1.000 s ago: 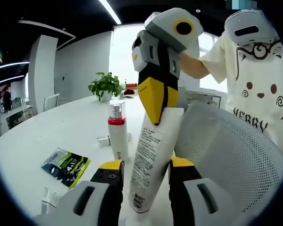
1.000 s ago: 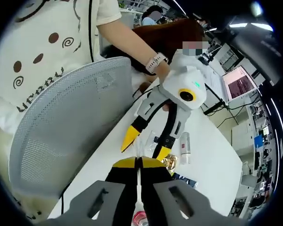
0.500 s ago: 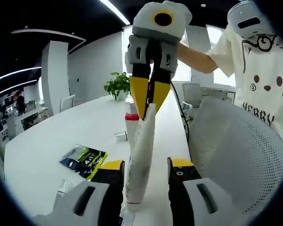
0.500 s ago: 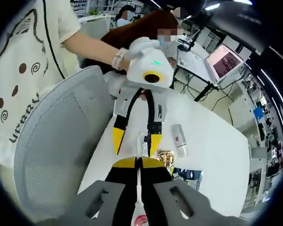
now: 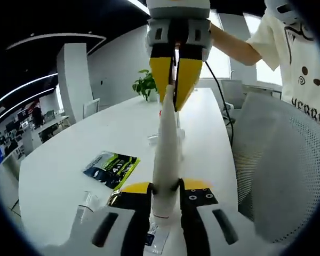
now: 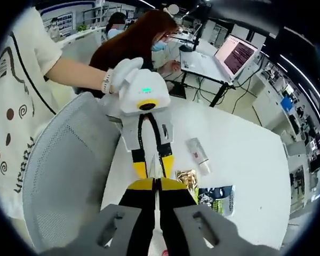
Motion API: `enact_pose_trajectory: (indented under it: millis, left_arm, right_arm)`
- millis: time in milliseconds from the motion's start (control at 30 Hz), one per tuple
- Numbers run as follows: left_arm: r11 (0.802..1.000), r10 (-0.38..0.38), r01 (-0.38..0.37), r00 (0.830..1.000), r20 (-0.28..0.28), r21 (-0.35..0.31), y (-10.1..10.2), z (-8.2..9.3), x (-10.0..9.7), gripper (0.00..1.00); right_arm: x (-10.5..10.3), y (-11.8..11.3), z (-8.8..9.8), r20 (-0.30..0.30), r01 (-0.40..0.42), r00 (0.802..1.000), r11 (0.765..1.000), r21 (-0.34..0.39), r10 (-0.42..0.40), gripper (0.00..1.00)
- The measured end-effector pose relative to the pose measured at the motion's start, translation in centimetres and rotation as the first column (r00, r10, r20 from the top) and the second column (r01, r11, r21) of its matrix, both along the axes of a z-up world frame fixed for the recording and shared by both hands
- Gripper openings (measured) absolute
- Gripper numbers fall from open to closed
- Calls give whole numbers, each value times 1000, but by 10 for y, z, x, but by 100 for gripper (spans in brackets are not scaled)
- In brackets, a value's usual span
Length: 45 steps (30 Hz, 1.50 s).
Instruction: Arrange the skincare products in the storage area until every visible bottle or jar stands upright without overlapping.
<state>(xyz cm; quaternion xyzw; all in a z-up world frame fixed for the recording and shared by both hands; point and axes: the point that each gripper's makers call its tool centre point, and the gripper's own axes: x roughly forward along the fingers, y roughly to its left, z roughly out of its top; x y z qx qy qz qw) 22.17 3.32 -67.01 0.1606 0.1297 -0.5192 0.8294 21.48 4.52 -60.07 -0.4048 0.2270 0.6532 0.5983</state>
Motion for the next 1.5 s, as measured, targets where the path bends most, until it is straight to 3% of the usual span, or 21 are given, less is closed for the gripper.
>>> enact_pose_trajectory:
  millis: [233, 667, 800, 1033, 1500]
  left_arm:
    - [997, -31, 31, 999, 7, 65, -10, 2, 1, 17]
    - [996, -53, 54, 999, -9, 68, -32, 11, 18, 16]
    - [997, -54, 56, 998, -34, 45, -44, 12, 23, 16]
    - [998, -54, 55, 997, -61, 18, -59, 12, 32, 16]
    - [996, -79, 83, 991, -110, 39, -79, -2, 37, 16]
  right_arm:
    - [1, -2, 2, -16, 30, 999, 999, 9, -30, 1]
    - [19, -29, 12, -66, 132, 989, 990, 41, -129, 1]
    - [26, -39, 14, -85, 144, 986, 990, 7, -142, 2]
    - [30, -50, 14, -51, 149, 987, 988, -41, -151, 2]
    - [39, -73, 1, -97, 192, 975, 977, -93, -201, 2]
